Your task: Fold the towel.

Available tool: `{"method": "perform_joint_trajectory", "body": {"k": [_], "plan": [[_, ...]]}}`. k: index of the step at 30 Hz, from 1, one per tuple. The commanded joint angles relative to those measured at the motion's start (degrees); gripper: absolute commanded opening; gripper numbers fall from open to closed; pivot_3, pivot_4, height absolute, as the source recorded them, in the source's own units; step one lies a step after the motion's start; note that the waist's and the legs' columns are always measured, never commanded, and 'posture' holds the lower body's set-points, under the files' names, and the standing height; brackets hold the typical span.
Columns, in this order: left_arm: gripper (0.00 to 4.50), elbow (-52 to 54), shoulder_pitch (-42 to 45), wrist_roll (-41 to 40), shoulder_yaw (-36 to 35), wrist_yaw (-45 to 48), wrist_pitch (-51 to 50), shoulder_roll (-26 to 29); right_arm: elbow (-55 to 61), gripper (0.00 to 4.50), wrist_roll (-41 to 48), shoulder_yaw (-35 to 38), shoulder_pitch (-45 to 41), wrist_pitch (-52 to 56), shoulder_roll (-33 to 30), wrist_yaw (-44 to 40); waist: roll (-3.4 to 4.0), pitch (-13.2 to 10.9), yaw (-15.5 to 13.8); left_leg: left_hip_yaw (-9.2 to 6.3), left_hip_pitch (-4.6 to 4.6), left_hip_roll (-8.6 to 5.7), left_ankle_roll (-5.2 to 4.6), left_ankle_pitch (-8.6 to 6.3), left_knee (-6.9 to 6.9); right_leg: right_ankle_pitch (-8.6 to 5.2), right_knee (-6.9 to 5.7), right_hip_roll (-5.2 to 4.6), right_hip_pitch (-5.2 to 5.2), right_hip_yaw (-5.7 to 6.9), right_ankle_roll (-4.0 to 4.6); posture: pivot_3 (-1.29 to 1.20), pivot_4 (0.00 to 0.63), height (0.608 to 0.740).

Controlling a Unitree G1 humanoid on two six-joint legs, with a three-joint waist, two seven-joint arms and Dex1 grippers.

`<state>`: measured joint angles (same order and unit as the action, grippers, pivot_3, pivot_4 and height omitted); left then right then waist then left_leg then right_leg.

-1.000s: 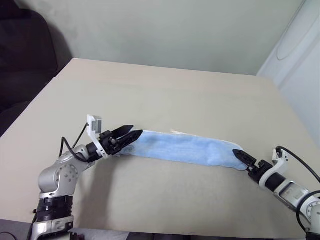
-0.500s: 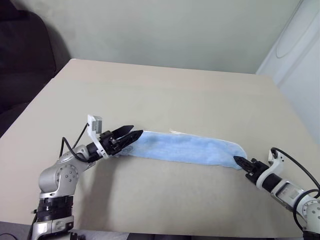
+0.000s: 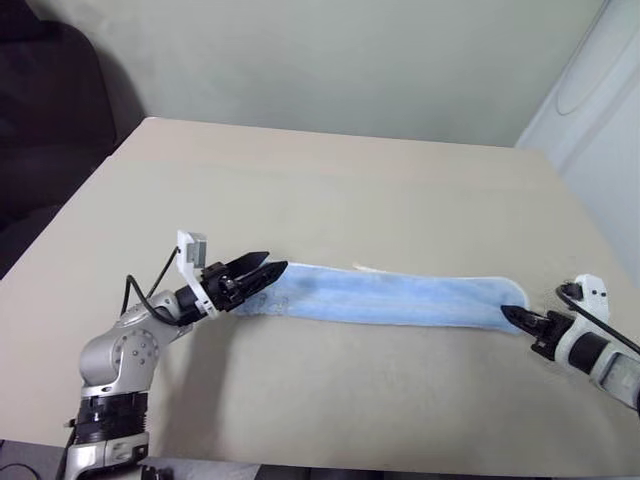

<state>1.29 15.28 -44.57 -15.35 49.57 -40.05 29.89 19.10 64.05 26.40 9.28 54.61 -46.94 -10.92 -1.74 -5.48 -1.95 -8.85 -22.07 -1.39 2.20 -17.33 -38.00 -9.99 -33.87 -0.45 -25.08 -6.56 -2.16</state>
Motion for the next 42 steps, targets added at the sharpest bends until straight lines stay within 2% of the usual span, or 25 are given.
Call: {"method": "perform_joint_trajectory", "body": {"k": [1,4,13,17,19,22,25,28,29,30,33,37,42], "plan": [[4.27,0.4,1.5,0.3,0.0,0.4,1.6,-0.1,1.6,0.02,-6.0,3.3,1.8,-1.4,-5.7,-6.0,0.01,0.0,0.0,0.01,-0.02,-0.01,0.00,0.00,0.01,-0.02,0.01,-0.02,0.01,0.00,-0.03,0.00,0.150,0.740],[4.27,-0.4,2.1,0.7,0.6,0.5,2.1,-0.4,0.5,0.02,-9.5,3.1,0.9,-2.3,-8.8,-9.6,0.00,0.0,0.1,0.05,-0.09,0.01,0.00,0.00,0.02,-0.05,0.06,-0.01,0.01,0.00,-0.07,0.00,0.150,0.740],[4.27,-1.2,3.0,1.5,1.3,1.0,2.8,-1.2,11.6,0.02,-22.8,-11.9,-9.1,-6.7,-20.0,-20.4,0.17,-0.1,0.4,0.18,-0.07,0.07,-0.01,0.14,0.01,-0.05,-0.02,0.06,0.09,0.00,-0.19,0.00,0.150,0.740],[4.27,-1.2,3.0,1.5,1.5,0.9,2.9,-1.5,14.3,0.02,-25.5,-18.3,-14.1,-7.0,-20.9,-24.2,0.13,-0.1,0.3,0.15,0.16,0.06,-0.06,0.20,-0.01,-0.01,0.00,0.08,0.15,0.00,-0.26,0.00,0.150,0.740],[4.27,-1.3,3.1,1.6,1.6,0.8,3.0,-1.7,16.0,0.02,-26.7,-23.0,-18.1,-6.9,-20.4,-26.4,0.14,-0.1,0.2,0.13,0.12,0.02,-0.09,0.27,-0.04,-0.01,0.02,0.06,0.15,-0.02,-0.26,0.00,0.150,0.740],[4.27,-1.1,3.2,1.3,1.5,0.7,3.0,-2.1,15.5,0.02,-30.6,-34.9,-27.9,-4.9,-14.7,-27.5,0.05,-0.2,0.3,0.14,0.11,0.01,-0.11,0.32,-0.06,-0.01,0.06,0.06,0.15,-0.04,-0.26,0.00,0.150,0.740],[4.27,-0.7,3.0,1.3,1.6,0.5,3.1,-2.3,12.2,0.02,-35.1,-42.1,-32.9,-4.1,-10.2,-27.8,-0.09,-0.2,0.4,0.04,0.18,0.06,-0.10,0.37,-0.06,0.00,0.09,0.10,0.19,0.01,-0.27,0.00,0.150,0.740],[4.27,0.0,2.4,1.1,1.6,0.2,3.2,-2.5,9.0,0.02,-38.2,-46.6,-36.3,-3.7,-5.8,-28.2,-0.11,-0.2,0.1,-0.02,0.13,-0.02,-0.16,0.45,-0.07,0.45,0.09,0.01,0.19,0.00,-0.23,0.00,0.150,0.740],[4.27,0.5,2.1,0.9,1.4,0.0,3.1,-2.4,8.1,0.02,-39.0,-47.9,-37.1,-3.6,-4.3,-28.3,-0.12,-0.2,0.0,-0.03,0.14,-0.04,-0.22,0.48,-0.06,0.79,0.08,-0.02,0.20,-0.01,0.18,0.00,0.150,0.740],[4.27,0.8,1.9,0.8,1.2,-0.2,3.0,-2.4,7.2,0.02,-39.9,-48.8,-37.6,-3.7,-3.3,-28.5,-0.12,-0.2,0.0,-0.03,0.16,-0.03,-0.43,0.59,-0.05,0.91,0.09,0.00,0.20,0.01,0.23,0.00,0.150,0.740],[4.27,1.3,1.5,0.5,0.6,-0.6,2.9,-2.1,5.6,0.02,-41.5,-49.3,-37.9,-3.4,-1.6,-29.0,-0.13,-0.2,0.0,-0.10,0.16,-0.01,-0.66,0.74,0.02,0.93,0.10,0.02,0.21,0.05,0.24,0.00,0.150,0.740],[4.27,1.5,1.1,0.4,0.2,-0.7,2.9,-1.9,5.9,0.97,-40.1,-46.6,-37.0,-2.5,-0.5,-30.3,-0.13,-0.2,0.0,-0.12,0.14,-0.02,-0.20,0.55,0.02,0.91,0.15,0.02,0.20,0.05,0.24,0.00,0.150,0.740],[4.27,1.6,1.2,0.4,0.4,-0.9,2.8,-2.1,9.2,2.73,-34.8,-39.4,-35.6,-1.3,1.2,-31.6,-0.13,-0.2,0.0,-0.10,0.12,-0.03,0.03,0.50,0.02,0.88,0.17,0.03,0.20,0.05,0.26,0.00,0.150,0.740]]}}
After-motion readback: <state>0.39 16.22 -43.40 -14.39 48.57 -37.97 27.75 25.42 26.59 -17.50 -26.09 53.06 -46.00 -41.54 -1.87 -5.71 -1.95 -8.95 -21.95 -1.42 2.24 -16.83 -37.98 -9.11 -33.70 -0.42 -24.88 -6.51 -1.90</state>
